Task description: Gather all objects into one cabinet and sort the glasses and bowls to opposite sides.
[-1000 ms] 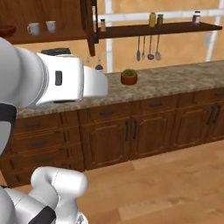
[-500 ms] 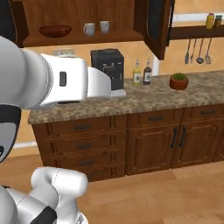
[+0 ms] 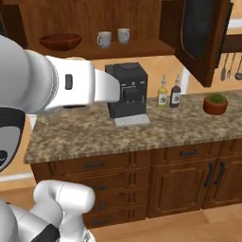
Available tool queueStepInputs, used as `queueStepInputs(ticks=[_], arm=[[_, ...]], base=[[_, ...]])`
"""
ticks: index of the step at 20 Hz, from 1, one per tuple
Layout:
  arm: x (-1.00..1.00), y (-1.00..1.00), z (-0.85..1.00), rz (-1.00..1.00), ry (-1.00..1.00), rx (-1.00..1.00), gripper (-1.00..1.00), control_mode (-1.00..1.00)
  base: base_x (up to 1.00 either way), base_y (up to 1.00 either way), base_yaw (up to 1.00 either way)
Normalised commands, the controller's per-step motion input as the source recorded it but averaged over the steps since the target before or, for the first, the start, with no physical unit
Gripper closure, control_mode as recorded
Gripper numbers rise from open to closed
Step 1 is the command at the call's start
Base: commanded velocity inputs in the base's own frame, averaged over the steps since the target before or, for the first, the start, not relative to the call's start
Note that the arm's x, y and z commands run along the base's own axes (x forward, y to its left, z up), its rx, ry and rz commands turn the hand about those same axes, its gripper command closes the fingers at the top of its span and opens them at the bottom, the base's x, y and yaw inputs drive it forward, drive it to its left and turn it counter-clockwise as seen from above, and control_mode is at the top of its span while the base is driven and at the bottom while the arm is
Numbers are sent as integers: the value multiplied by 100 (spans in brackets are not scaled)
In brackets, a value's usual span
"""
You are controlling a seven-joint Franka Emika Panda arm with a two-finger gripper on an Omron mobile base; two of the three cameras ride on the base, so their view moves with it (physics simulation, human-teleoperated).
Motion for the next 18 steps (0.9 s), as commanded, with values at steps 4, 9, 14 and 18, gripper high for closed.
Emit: queueStepInputs(ticks=[4,9,14,18], arm=[[0,0,0,0,0,0,100,100],[0,0,0,0,0,0,100,100],[0,0,0,0,0,0,100,100],[0,0,0,0,0,0,100,100]], base=[[59,0,22],[87,-8,33],[50,-36,33],[1,-73,25]])
